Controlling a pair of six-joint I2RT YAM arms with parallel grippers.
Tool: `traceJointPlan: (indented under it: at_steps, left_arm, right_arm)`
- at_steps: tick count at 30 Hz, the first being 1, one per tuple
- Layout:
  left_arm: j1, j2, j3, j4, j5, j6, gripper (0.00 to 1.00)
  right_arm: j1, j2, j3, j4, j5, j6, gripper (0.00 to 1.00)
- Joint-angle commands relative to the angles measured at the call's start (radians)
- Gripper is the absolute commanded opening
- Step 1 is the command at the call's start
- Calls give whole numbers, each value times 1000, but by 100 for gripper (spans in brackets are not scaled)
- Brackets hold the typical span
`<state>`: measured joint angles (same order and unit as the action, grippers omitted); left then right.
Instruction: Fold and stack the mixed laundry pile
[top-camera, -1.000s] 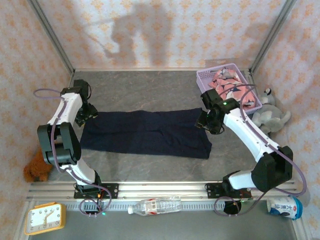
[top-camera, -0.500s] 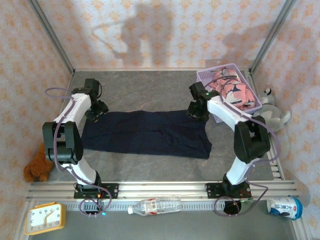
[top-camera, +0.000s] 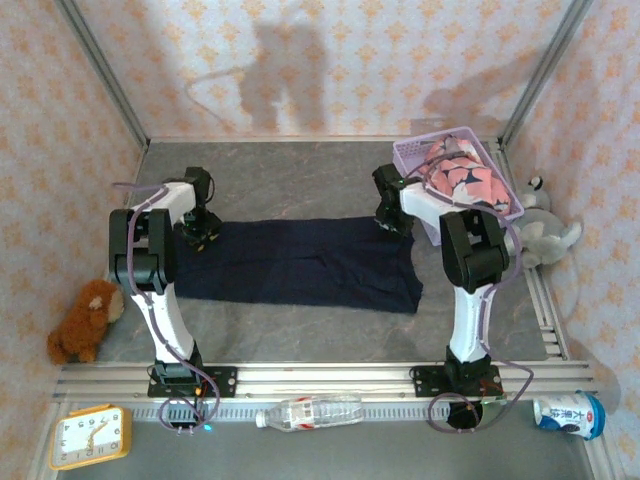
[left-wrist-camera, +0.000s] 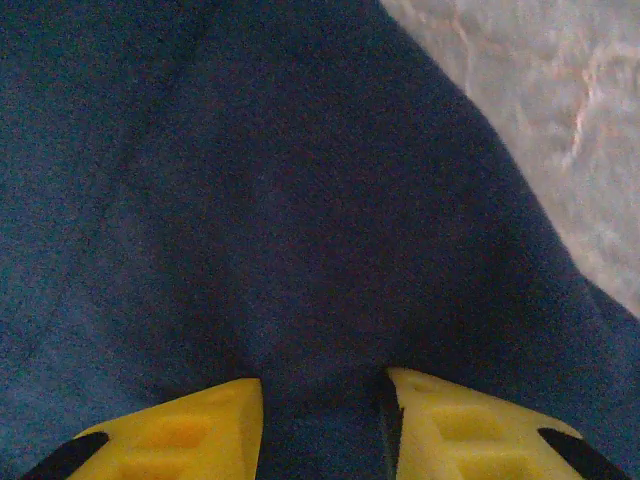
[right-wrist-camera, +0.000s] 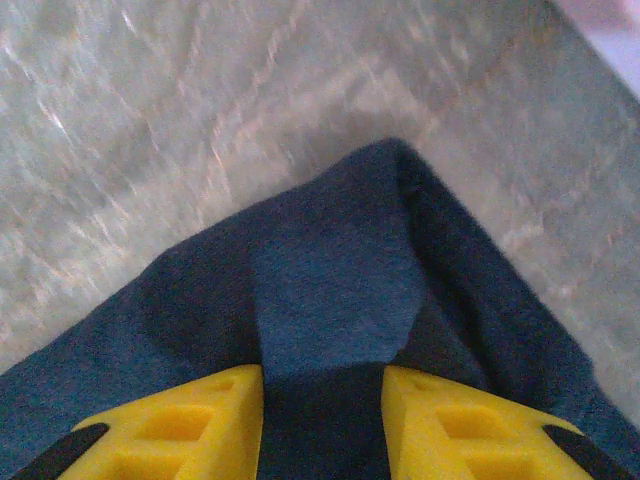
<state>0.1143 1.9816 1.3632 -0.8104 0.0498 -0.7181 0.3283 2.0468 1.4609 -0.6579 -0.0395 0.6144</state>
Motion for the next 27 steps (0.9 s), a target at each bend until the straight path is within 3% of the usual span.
traceJointPlan:
  at_steps: [1,8,13,20,27]
  left_arm:
    - [54,79,31,-48,-84,-12,36]
    - [63,176,253,-134,-19,61,41]
    - [36,102,316,-143,89,74,59]
    - [-52,-65,235,-121,154,81,64]
    - [-119,-238,-32,11,154,-27,64]
  right_arm:
    - [-16,72,73,-13,57,29,36]
    - [-17,203,337,-50,-13,-76,38]
    - [-16,162,424,-86,-57,-166,45]
    - [48,-26,287,-146,-135,-322,46]
    - [239,-190,77,-160,-138,-339,45]
